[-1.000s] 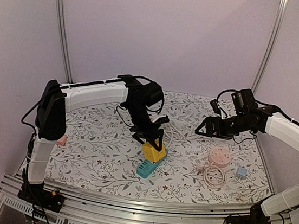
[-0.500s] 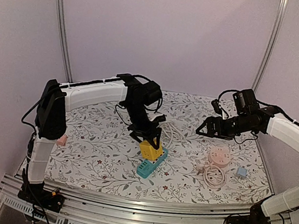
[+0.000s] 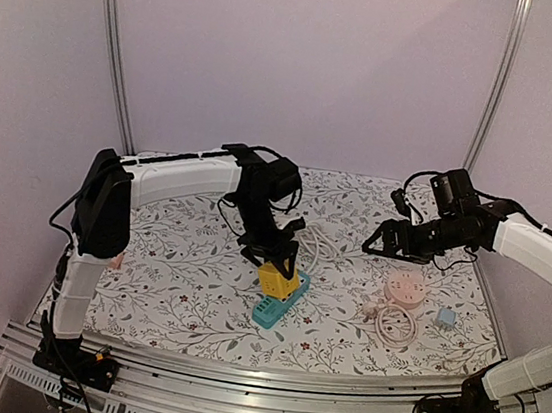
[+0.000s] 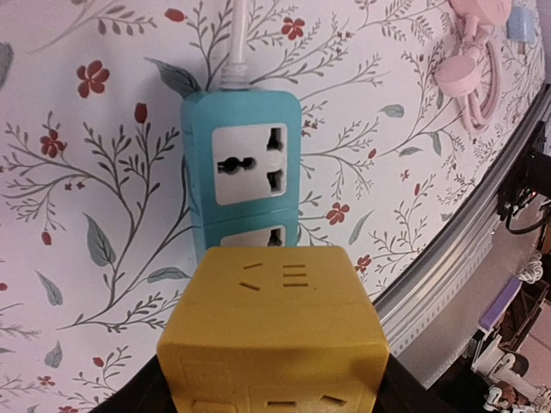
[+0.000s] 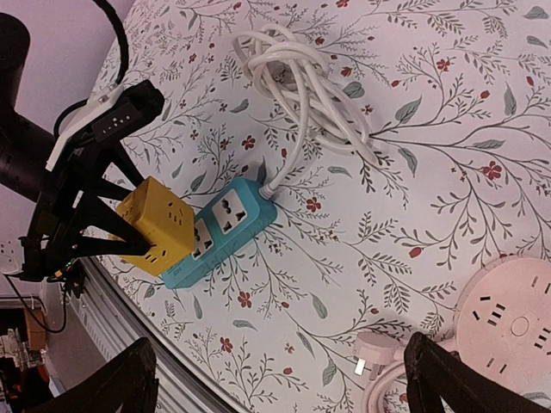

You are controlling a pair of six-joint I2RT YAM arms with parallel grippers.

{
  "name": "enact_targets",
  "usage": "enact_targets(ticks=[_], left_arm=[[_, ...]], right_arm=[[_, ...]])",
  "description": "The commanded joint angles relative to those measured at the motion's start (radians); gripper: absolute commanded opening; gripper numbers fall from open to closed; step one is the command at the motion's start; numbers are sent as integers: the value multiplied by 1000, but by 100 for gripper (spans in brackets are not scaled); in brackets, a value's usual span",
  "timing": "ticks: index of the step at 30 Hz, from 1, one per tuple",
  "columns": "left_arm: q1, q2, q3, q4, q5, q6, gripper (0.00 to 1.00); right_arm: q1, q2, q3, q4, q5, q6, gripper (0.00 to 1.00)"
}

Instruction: Insert the plug

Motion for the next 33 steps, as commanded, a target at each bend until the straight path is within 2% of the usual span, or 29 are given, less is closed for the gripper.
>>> enact_targets(ticks=[1, 33], left_arm=[[8, 13, 7, 26, -14, 4, 0], [-7, 20, -23, 43, -30, 35, 0]], right_arm=[[-4, -34, -17, -3, -6, 9, 99], [-4, -30, -43, 6, -10, 6, 99]])
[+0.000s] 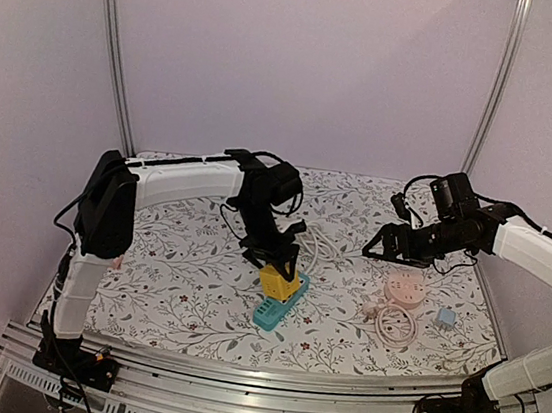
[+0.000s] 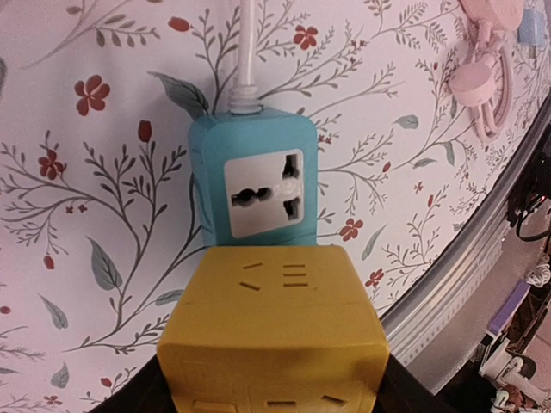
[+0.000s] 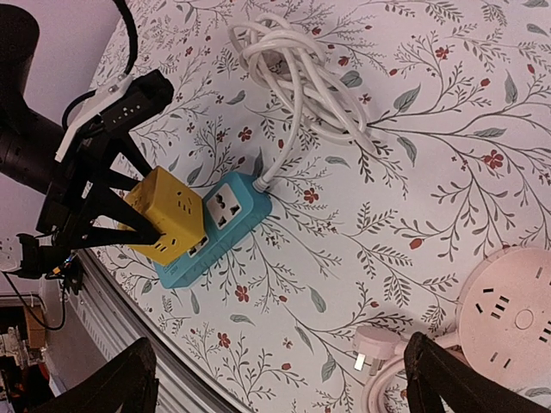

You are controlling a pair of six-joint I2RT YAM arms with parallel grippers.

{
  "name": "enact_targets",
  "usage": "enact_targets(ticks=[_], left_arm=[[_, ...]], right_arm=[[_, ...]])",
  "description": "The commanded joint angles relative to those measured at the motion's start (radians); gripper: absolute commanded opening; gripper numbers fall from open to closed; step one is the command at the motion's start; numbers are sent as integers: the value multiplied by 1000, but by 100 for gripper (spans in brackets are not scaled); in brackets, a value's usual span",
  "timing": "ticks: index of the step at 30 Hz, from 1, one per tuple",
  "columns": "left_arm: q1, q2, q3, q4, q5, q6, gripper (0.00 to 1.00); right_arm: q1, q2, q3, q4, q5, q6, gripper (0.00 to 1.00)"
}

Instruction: Insert the plug

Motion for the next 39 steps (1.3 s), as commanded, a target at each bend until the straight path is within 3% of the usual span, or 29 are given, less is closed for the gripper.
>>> enact_targets(ticks=[1, 39], left_arm=[[-11, 2, -1, 0, -18, 23, 0], [-171, -36, 7, 28, -372, -115, 0]], right_arm=[[-3, -16, -14, 5, -7, 5, 99], [-4, 0, -16, -9, -31, -8, 99]])
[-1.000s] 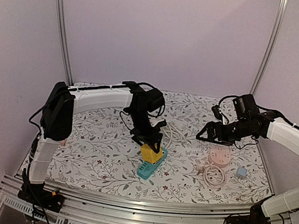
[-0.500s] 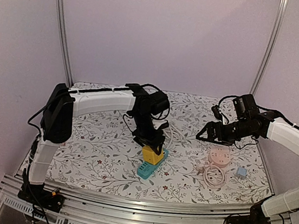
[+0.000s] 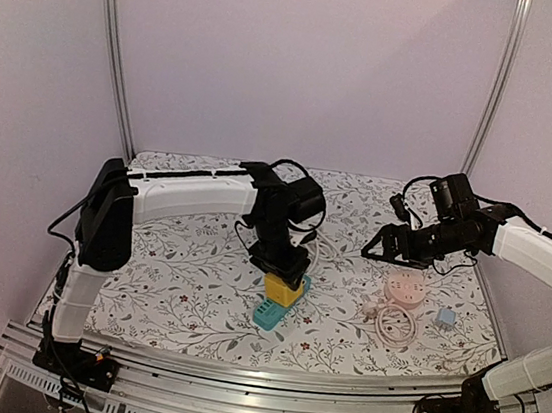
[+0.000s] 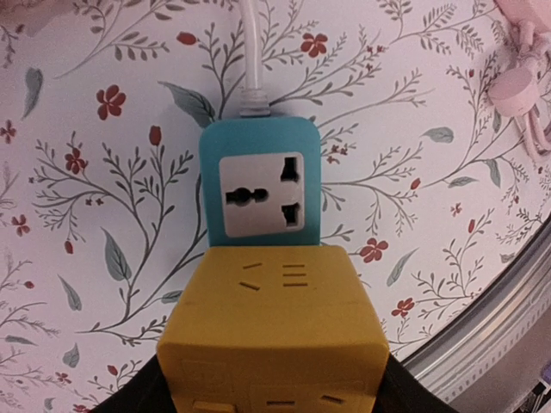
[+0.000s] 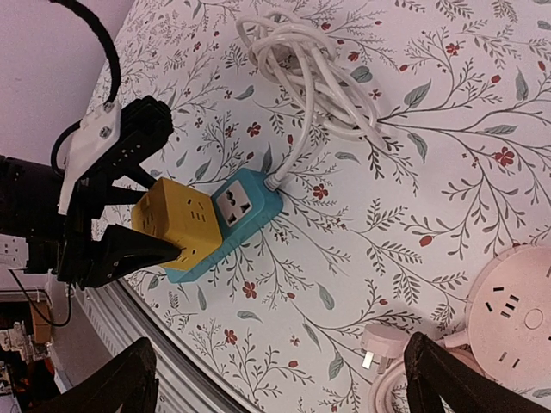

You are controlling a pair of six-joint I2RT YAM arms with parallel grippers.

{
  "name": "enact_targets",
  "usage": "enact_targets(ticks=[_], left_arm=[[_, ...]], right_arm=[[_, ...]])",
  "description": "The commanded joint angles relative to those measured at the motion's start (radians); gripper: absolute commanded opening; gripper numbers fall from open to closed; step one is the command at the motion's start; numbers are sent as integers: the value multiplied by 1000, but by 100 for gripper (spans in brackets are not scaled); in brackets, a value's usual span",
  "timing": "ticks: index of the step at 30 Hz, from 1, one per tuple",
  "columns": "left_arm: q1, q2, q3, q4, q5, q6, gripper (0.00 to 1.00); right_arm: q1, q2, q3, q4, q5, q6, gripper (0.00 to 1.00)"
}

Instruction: Insert the plug

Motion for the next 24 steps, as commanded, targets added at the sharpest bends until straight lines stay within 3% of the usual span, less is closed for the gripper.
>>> enact_targets(ticks=[1, 24], left_arm=[[-43, -14, 2, 17, -101, -30, 0], [-106, -5, -35, 28, -258, -48, 0]], right_arm=[[-4, 0, -11, -14, -6, -11, 99], [-3, 4, -23, -22, 3, 0, 99]])
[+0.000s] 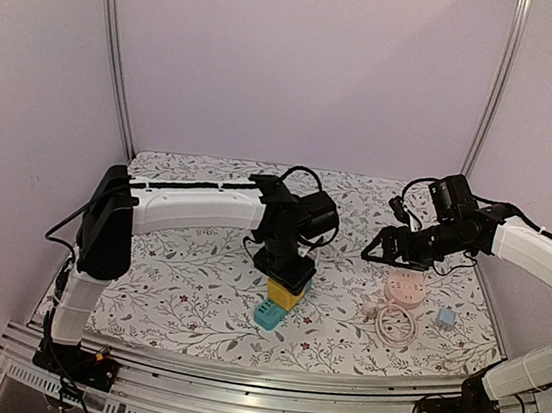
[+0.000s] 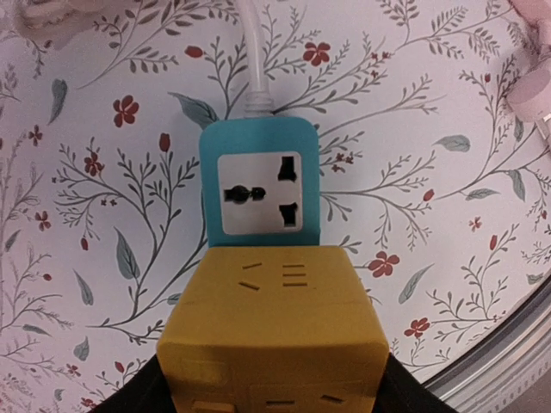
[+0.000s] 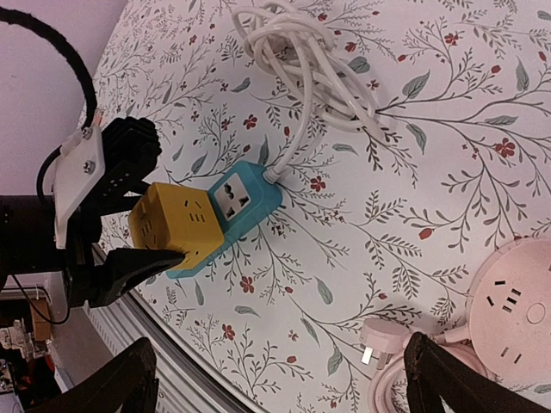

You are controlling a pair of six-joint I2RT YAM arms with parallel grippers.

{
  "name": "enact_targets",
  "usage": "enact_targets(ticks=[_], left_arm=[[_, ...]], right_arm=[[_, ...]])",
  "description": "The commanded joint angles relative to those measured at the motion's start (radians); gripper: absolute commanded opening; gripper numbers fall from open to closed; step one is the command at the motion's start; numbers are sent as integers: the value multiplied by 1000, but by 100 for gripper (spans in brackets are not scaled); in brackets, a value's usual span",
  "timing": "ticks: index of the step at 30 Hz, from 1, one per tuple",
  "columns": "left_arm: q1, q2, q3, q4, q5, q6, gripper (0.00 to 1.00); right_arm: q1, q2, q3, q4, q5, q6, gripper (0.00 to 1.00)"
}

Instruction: Insert the plug

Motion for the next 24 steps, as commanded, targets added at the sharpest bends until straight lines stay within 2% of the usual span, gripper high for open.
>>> enact_targets(ticks=[1, 14, 24], left_arm=[[-18, -4, -29, 8, -68, 7, 0], [-34, 22, 6, -49, -170, 26, 0], [-18, 59, -4, -96, -178, 66, 0]], right_arm=[[-3, -4, -26, -7, 5, 7, 99], [-4, -17, -43, -2, 31, 15, 99], [-4, -23, -50, -11, 52, 5, 99]])
